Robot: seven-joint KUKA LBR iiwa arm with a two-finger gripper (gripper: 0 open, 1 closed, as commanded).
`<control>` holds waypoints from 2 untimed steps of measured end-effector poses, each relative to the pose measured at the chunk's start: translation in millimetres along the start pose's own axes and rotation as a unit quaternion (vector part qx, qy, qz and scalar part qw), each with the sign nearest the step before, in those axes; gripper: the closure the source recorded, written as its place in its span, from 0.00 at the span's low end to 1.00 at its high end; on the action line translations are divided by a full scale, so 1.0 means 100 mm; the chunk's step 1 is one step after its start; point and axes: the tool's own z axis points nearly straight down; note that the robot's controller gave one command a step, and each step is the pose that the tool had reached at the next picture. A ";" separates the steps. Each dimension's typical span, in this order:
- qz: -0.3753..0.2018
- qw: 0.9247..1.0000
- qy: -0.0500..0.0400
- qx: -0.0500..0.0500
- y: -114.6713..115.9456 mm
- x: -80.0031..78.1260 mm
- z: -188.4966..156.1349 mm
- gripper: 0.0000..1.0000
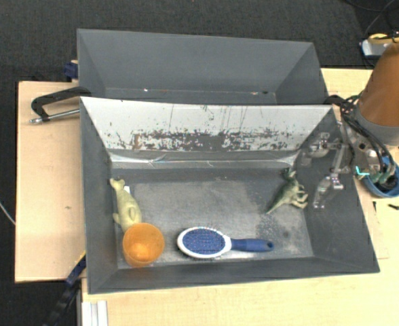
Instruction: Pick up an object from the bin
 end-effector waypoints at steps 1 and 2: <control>-0.156 0.988 -0.008 0.002 0.16 -0.12 -0.26 0.00; -0.180 0.984 0.000 -0.001 0.12 0.03 1.16 0.00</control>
Offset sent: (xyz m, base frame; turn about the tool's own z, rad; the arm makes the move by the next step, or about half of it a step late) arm 0.0100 0.0142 0.0241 -0.3133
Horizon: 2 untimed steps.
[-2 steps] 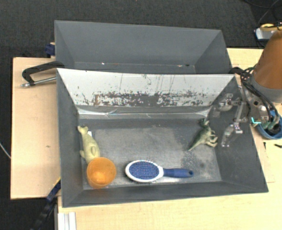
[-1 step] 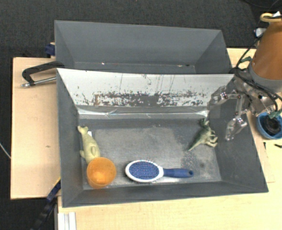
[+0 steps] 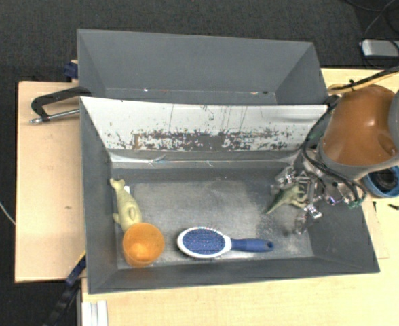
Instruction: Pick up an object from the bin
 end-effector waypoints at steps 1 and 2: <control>-0.001 1.000 -0.004 0.003 -0.01 -0.02 -0.05 1.00; -0.001 1.000 -0.004 0.003 -0.01 -0.02 -0.05 0.00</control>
Offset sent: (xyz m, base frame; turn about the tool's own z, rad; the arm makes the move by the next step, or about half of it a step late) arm 0.0000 0.0000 0.0000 0.0000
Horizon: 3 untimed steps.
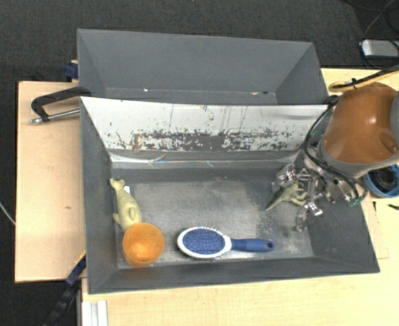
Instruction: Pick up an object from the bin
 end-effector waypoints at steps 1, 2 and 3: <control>0.000 1.000 0.000 0.000 0.00 0.00 0.00 1.00; 0.000 1.000 0.000 0.000 0.00 0.00 0.00 0.00; 0.000 1.000 0.000 0.000 0.00 0.00 0.00 1.00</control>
Offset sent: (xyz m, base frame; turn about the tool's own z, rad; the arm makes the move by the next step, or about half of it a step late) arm 0.0000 0.0000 0.0000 0.0000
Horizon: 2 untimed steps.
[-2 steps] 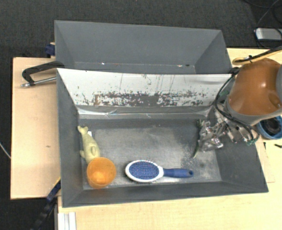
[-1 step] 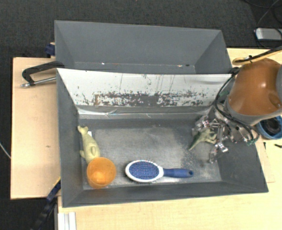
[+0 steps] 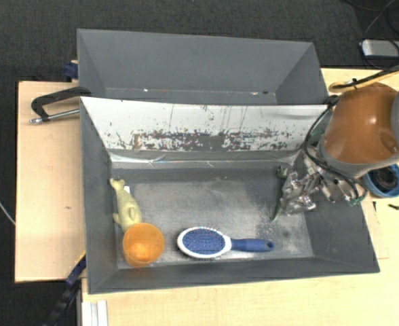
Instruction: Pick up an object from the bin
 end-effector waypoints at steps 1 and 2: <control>0.000 1.000 0.000 0.000 0.00 0.00 0.00 0.00; 0.000 1.000 0.000 0.000 0.00 0.00 0.00 1.00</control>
Offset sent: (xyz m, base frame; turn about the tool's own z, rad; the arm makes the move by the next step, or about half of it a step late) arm 0.0000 0.0000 0.0000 0.0000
